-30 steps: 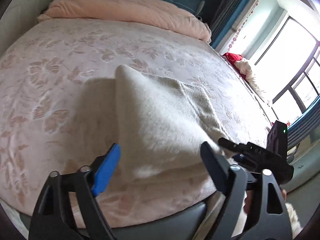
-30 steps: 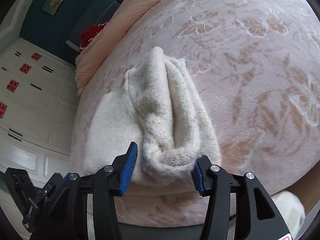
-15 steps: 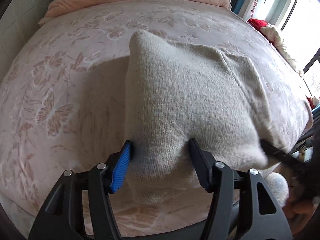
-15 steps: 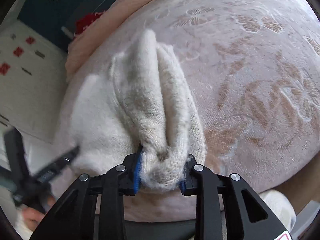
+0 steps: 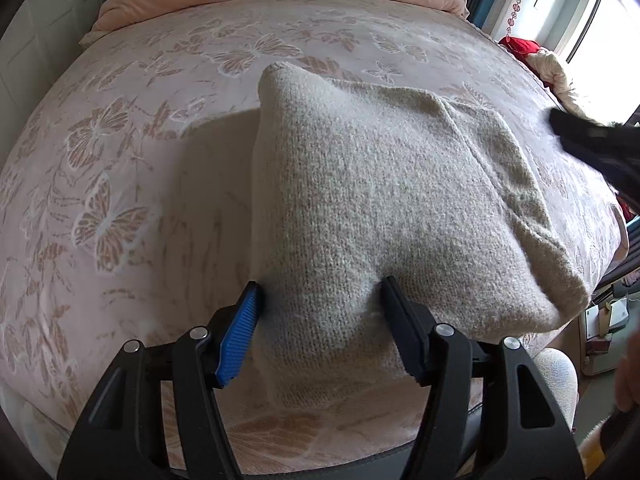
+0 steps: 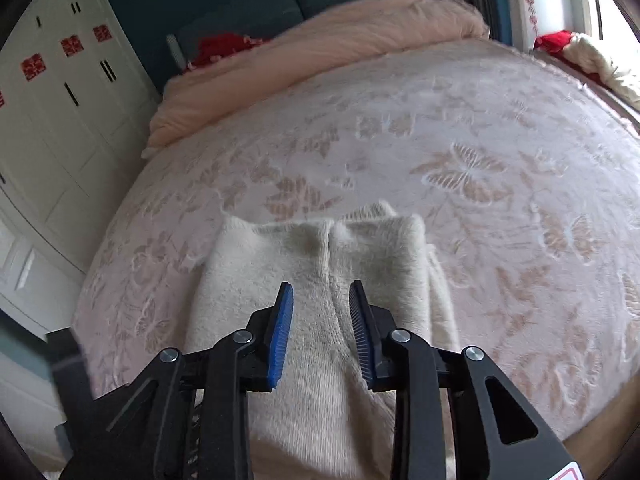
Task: Fold small clothes
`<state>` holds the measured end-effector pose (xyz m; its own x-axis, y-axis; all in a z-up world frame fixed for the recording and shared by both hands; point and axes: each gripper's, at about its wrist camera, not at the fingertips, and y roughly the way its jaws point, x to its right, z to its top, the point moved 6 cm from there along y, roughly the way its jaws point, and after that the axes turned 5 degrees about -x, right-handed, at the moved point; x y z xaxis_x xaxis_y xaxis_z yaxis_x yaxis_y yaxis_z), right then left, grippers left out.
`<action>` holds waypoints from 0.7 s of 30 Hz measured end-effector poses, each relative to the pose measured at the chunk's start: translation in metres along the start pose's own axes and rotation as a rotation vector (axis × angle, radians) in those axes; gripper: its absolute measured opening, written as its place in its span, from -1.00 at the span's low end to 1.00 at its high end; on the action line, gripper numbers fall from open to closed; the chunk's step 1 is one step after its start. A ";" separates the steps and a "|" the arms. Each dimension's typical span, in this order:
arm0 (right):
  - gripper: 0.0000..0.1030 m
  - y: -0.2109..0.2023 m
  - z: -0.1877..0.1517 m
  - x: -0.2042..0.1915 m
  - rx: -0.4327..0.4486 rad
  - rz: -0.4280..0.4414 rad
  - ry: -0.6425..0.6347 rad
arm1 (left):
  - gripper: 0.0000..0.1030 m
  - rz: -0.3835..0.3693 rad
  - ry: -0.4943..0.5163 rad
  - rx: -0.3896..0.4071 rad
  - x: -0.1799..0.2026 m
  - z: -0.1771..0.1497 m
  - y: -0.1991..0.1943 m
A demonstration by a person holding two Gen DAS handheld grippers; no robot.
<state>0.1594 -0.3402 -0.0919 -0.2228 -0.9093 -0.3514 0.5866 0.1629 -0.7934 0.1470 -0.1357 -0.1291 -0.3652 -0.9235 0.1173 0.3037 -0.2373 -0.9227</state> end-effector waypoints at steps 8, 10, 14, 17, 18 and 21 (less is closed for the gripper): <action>-0.48 0.066 -0.021 0.014 -0.155 -0.084 -0.013 | 0.22 -0.005 -0.002 -0.003 -0.001 0.000 0.003; -0.48 0.045 -0.013 0.012 -0.120 -0.049 0.025 | 0.25 -0.008 -0.005 -0.004 -0.002 -0.001 0.004; -0.48 0.039 0.004 0.007 -0.100 -0.031 0.026 | 0.27 -0.014 -0.016 -0.006 -0.003 -0.001 0.006; -0.48 0.056 0.025 0.012 -0.094 -0.095 0.027 | 0.27 -0.014 -0.012 -0.006 -0.004 -0.001 0.006; -0.48 0.068 0.032 0.018 -0.115 -0.116 0.040 | 0.27 -0.016 -0.012 -0.006 -0.004 -0.002 0.006; -0.51 0.113 0.031 0.033 -0.216 -0.188 0.016 | 0.28 -0.019 0.000 -0.007 -0.002 -0.001 0.007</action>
<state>0.2425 -0.3637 -0.1774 -0.3250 -0.9255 -0.1946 0.3549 0.0713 -0.9322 0.1493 -0.1349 -0.1360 -0.3704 -0.9190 0.1347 0.2909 -0.2525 -0.9228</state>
